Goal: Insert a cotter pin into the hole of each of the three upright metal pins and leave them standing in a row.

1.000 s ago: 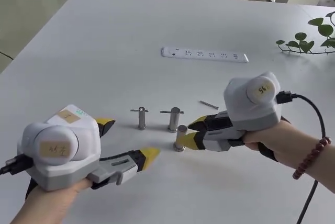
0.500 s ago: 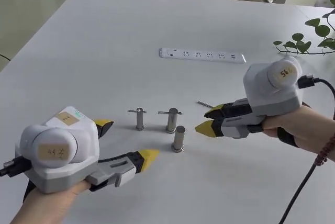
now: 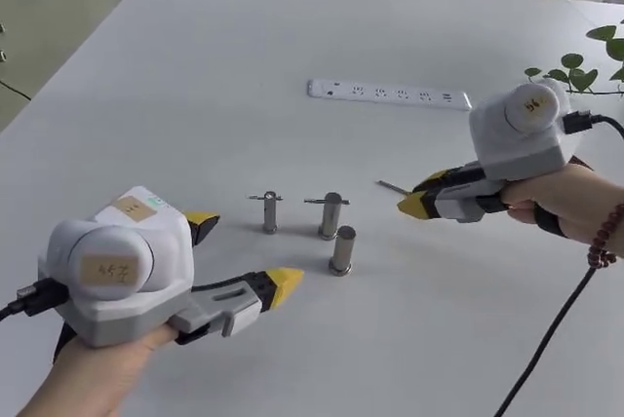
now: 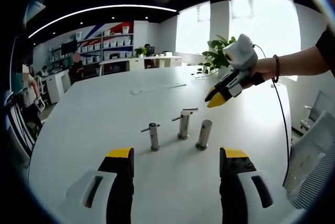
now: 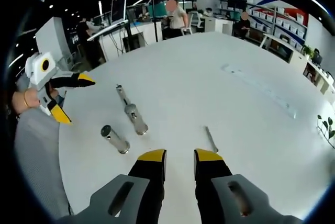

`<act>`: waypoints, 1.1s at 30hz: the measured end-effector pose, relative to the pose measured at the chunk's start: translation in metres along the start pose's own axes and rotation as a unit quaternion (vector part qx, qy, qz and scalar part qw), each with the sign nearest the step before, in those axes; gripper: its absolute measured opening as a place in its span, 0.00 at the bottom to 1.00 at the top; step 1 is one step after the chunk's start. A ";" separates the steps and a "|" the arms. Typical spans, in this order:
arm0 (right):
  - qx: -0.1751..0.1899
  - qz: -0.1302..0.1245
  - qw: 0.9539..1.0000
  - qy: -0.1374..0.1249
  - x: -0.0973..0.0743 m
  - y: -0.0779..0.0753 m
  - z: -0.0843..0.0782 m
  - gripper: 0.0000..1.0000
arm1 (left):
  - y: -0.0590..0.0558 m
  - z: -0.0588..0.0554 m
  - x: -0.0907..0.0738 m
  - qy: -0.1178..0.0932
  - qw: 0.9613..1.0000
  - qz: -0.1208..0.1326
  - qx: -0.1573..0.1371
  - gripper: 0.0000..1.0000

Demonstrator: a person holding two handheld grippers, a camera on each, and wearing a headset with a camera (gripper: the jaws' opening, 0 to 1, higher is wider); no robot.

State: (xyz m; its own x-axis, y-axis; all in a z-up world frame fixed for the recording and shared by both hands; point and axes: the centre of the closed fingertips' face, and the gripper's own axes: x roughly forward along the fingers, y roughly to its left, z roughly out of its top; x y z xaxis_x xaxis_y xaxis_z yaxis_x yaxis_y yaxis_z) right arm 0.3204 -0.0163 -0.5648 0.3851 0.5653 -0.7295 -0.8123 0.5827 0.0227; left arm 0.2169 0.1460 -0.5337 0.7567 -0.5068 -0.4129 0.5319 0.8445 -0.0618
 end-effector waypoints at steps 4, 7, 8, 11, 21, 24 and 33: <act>0.003 -0.009 1.000 0.013 0.009 -0.012 -0.003 0.16 | 0.001 -0.001 -0.001 0.001 1.000 0.003 -0.003 0.65; -0.002 -0.025 0.999 0.022 0.016 -0.023 -0.006 0.15 | 0.000 -0.002 0.000 0.003 1.000 0.001 -0.003 0.65; -0.003 -0.032 0.999 0.023 0.018 -0.027 -0.006 0.15 | -0.002 -0.002 0.000 0.005 1.000 0.000 0.000 0.65; 0.005 -0.043 0.999 0.023 0.023 -0.037 -0.006 0.14 | -0.004 -0.002 -0.001 0.004 1.000 -0.002 0.002 0.65; 0.024 -0.050 0.998 0.043 0.042 -0.058 -0.015 0.11 | 0.001 -0.001 -0.001 0.002 1.000 0.002 -0.007 0.64; 0.022 -0.053 0.997 0.043 0.045 -0.058 -0.015 0.09 | 0.002 -0.001 -0.001 0.003 1.000 0.003 -0.008 0.64; 0.014 -0.048 0.997 0.061 0.047 -0.053 -0.011 0.04 | 0.005 -0.001 -0.001 0.002 1.000 0.006 -0.009 0.64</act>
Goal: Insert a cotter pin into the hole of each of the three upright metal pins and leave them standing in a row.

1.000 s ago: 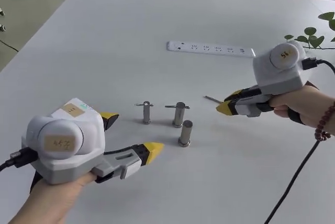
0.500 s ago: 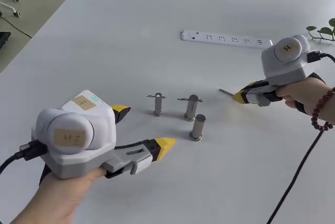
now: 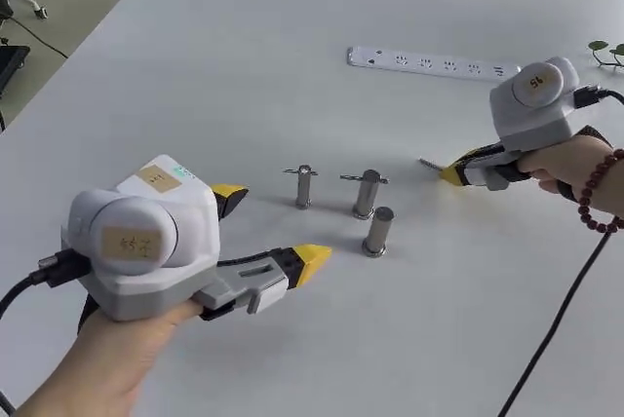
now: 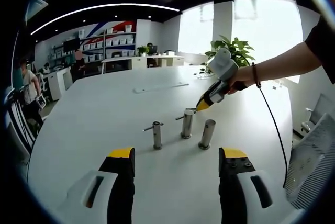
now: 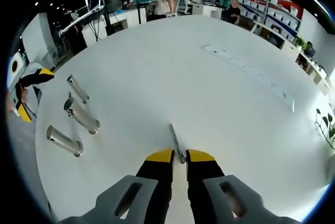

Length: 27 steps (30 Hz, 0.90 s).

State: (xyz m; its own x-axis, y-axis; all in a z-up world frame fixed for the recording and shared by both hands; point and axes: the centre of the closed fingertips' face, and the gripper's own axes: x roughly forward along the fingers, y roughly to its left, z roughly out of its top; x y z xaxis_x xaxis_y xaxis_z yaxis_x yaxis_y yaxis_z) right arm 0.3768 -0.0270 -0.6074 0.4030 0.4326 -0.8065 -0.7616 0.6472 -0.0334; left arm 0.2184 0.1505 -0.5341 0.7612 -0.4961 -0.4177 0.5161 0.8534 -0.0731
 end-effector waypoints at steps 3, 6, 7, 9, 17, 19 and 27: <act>-0.006 -0.001 1.000 0.011 0.002 -0.005 0.000 0.01 | -0.001 0.000 0.000 0.001 1.000 -0.001 0.001 0.64; -0.018 -0.006 1.000 0.020 0.003 -0.008 -0.002 0.00 | -0.001 0.000 0.000 0.000 1.000 -0.001 0.001 0.64; -0.021 -0.005 1.000 0.021 0.004 -0.009 -0.001 0.00 | -0.001 0.000 0.000 0.000 1.000 0.000 0.000 0.64; -0.029 -0.006 0.999 0.025 0.005 -0.010 -0.001 0.00 | -0.001 0.001 0.000 -0.001 1.000 0.000 0.000 0.64; -0.089 -0.003 0.995 0.040 0.000 0.000 -0.002 0.00 | -0.001 0.001 -0.001 -0.002 1.000 0.000 0.000 0.64; -0.095 -0.004 0.995 0.044 -0.001 0.001 -0.001 0.00 | -0.002 0.001 -0.001 -0.001 1.000 -0.001 -0.002 0.64; -0.114 -0.007 0.993 0.036 -0.007 0.007 0.003 0.00 | 0.000 0.000 -0.002 0.002 1.000 0.002 -0.008 0.61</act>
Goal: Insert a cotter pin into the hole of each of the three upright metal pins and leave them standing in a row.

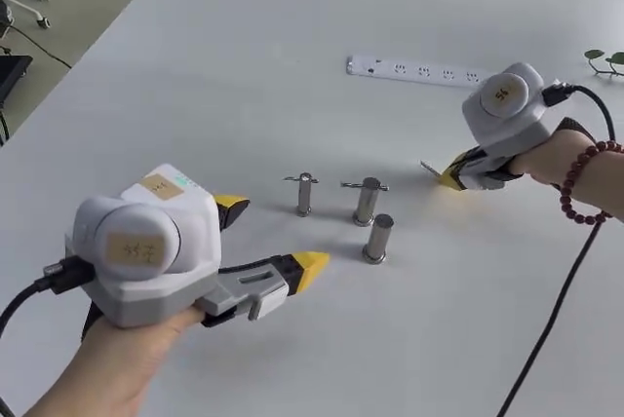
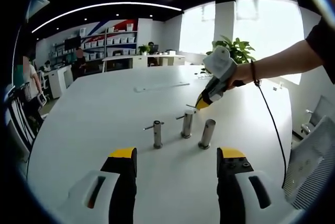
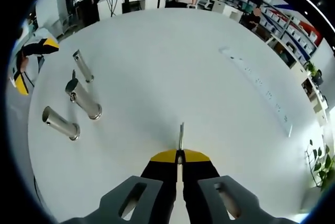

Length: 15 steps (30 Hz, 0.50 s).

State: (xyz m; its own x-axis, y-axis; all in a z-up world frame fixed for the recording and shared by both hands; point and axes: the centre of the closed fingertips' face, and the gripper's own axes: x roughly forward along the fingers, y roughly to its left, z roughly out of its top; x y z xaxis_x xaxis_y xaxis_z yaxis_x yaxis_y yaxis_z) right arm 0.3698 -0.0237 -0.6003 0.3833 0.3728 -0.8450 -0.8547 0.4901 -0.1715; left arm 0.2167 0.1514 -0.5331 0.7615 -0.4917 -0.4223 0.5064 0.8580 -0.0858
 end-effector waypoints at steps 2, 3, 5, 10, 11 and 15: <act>-0.003 -0.002 1.000 -0.005 -0.004 0.000 0.003 0.00 | 0.000 0.001 0.000 -0.001 1.000 -0.001 0.000 0.61; -0.006 -0.002 1.000 -0.009 -0.006 0.001 0.005 0.00 | -0.001 0.001 0.001 0.000 1.000 -0.004 -0.001 0.61; -0.011 -0.003 1.000 -0.014 -0.010 0.003 0.008 0.00 | -0.002 0.002 0.001 0.001 1.000 -0.005 0.000 0.60; -0.029 -0.002 0.999 -0.031 -0.023 0.012 0.017 0.00 | -0.005 0.007 0.000 0.001 1.000 -0.008 0.004 0.57; -0.037 -0.001 0.999 -0.039 -0.028 0.016 0.020 0.00 | -0.005 0.009 0.000 -0.001 1.000 -0.010 0.000 0.57; -0.060 0.002 0.997 -0.051 -0.040 0.029 0.027 0.00 | -0.006 0.014 -0.001 -0.002 1.000 -0.019 -0.008 0.53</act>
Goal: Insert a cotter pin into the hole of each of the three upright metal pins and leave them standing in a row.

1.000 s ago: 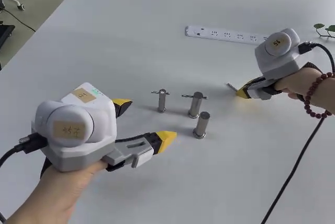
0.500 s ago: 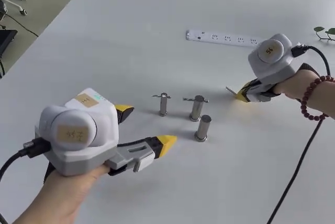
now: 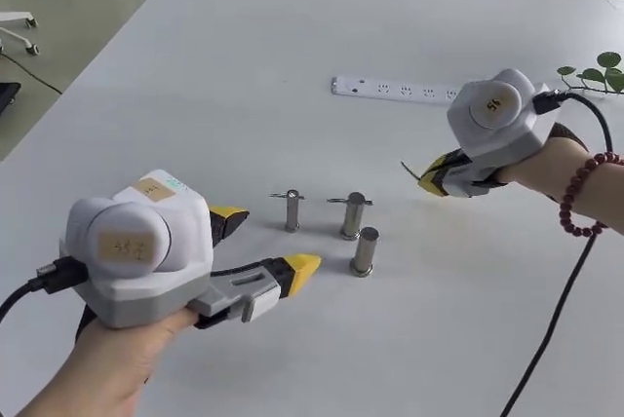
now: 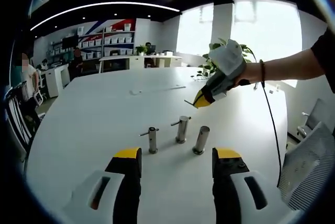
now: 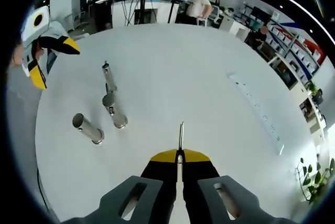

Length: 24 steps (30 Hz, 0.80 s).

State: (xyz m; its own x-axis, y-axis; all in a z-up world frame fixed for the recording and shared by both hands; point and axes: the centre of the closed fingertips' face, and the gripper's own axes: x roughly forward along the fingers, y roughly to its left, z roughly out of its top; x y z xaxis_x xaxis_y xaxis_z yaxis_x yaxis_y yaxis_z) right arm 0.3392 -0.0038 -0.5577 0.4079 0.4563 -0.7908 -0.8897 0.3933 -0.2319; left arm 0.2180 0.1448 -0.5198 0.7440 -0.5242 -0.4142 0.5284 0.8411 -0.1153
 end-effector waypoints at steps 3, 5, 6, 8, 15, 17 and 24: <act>-0.007 0.006 1.000 -0.011 -0.009 0.010 0.007 0.00 | 0.000 0.004 0.000 -0.003 1.000 -0.005 -0.007 0.53; -0.015 0.010 1.000 -0.016 -0.012 0.015 0.010 0.00 | -0.002 0.007 0.000 -0.003 1.000 -0.009 -0.012 0.52; -0.019 0.012 1.000 -0.020 -0.014 0.020 0.012 0.00 | -0.004 0.009 0.001 -0.003 1.000 -0.012 -0.013 0.52; -0.027 0.019 0.999 -0.029 -0.018 0.028 0.017 0.00 | -0.006 0.010 0.003 0.004 1.000 -0.016 -0.013 0.50; -0.059 0.042 0.996 -0.057 -0.028 0.053 0.034 0.00 | -0.016 0.012 0.010 0.038 0.998 -0.044 -0.006 0.43; -0.067 0.045 0.995 -0.063 -0.031 0.058 0.038 0.00 | -0.021 0.014 0.013 0.043 0.997 -0.061 -0.027 0.42; -0.108 0.066 0.988 -0.090 -0.040 0.081 0.057 0.00 | -0.023 0.021 0.018 0.054 0.996 -0.071 -0.025 0.38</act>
State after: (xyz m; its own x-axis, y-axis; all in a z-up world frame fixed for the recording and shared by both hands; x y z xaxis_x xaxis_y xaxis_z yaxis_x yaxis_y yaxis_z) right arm 0.2628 0.0549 -0.5125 0.2988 0.6349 -0.7125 -0.9523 0.1503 -0.2655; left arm 0.2283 0.1131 -0.5055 0.6132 -0.6234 -0.4851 0.6024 0.7663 -0.2234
